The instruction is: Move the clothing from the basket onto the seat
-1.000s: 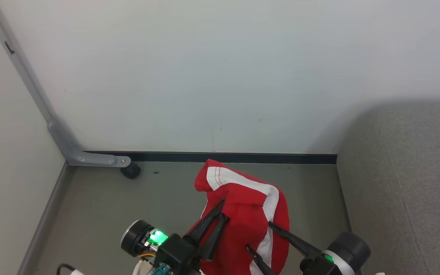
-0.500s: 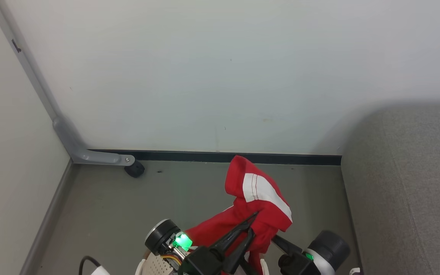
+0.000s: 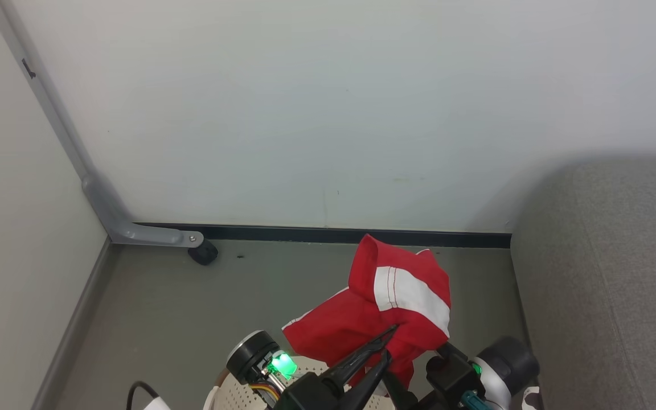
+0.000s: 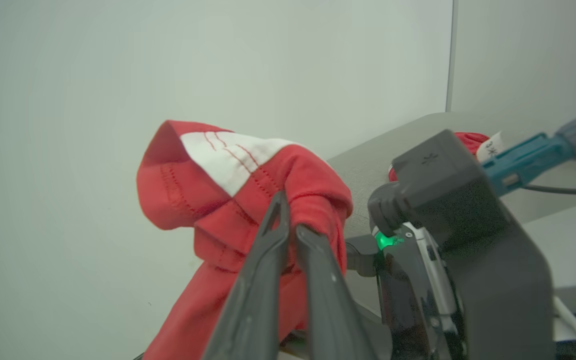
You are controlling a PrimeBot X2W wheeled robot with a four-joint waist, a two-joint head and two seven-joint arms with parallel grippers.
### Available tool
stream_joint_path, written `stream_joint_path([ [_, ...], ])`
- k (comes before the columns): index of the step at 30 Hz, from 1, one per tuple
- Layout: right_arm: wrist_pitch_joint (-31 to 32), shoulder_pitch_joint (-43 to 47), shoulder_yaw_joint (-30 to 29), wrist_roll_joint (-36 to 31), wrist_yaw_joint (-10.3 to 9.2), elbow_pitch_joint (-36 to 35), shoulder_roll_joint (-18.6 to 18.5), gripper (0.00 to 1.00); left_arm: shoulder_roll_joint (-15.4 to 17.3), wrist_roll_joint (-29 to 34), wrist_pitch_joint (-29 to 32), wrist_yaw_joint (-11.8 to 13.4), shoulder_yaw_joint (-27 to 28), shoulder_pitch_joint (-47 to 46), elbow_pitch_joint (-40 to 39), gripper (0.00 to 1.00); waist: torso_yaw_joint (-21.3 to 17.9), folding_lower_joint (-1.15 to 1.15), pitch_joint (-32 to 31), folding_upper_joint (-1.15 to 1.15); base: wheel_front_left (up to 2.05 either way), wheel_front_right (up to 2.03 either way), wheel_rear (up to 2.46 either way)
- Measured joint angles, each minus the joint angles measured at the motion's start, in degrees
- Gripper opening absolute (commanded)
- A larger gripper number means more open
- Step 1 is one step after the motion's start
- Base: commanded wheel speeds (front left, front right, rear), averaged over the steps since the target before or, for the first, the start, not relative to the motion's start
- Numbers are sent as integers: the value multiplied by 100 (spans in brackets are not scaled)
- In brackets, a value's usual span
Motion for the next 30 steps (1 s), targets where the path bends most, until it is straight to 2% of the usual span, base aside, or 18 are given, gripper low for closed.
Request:
stream_joint_path([
  [2, 1, -10, -5, 24, -43, 35, 8, 100, 1, -14, 0, 0, -36, 0, -12, 0, 10, 0, 0, 0, 0, 0, 0],
  [4, 1, -49, -58, 40, -178, 92, 21, 100, 8, -20, 0, 0, -79, -1, -23, 0, 27, 0, 2, 0, 0, 0, 0],
  [8, 1, -115, -110, 102, -229, 116, 35, 98, 42, -109, 0, 0, -133, -1, -24, 0, 47, 0, 0, 0, 0, 0, 0],
  [9, 1, -115, -141, 141, -242, 121, 37, 35, 47, -160, 0, 0, -160, -9, -19, 0, 57, 0, -3, 0, 0, 0, 0],
  [10, 1, -115, -164, 157, -278, 129, 40, 0, 45, -194, 0, 0, -191, -23, -13, 0, 69, 0, -7, 0, 0, 0, 0],
  [18, 1, -114, -299, 400, -330, 62, 55, 0, 52, -258, 0, 0, -175, -25, -14, 0, 131, 0, -50, 0, 0, 0, 0],
  [30, 1, -41, -747, 790, -442, -482, 70, 0, 41, -276, 0, 0, -104, -12, -7, 0, 119, 0, -73, 0, 0, 0, 0],
])
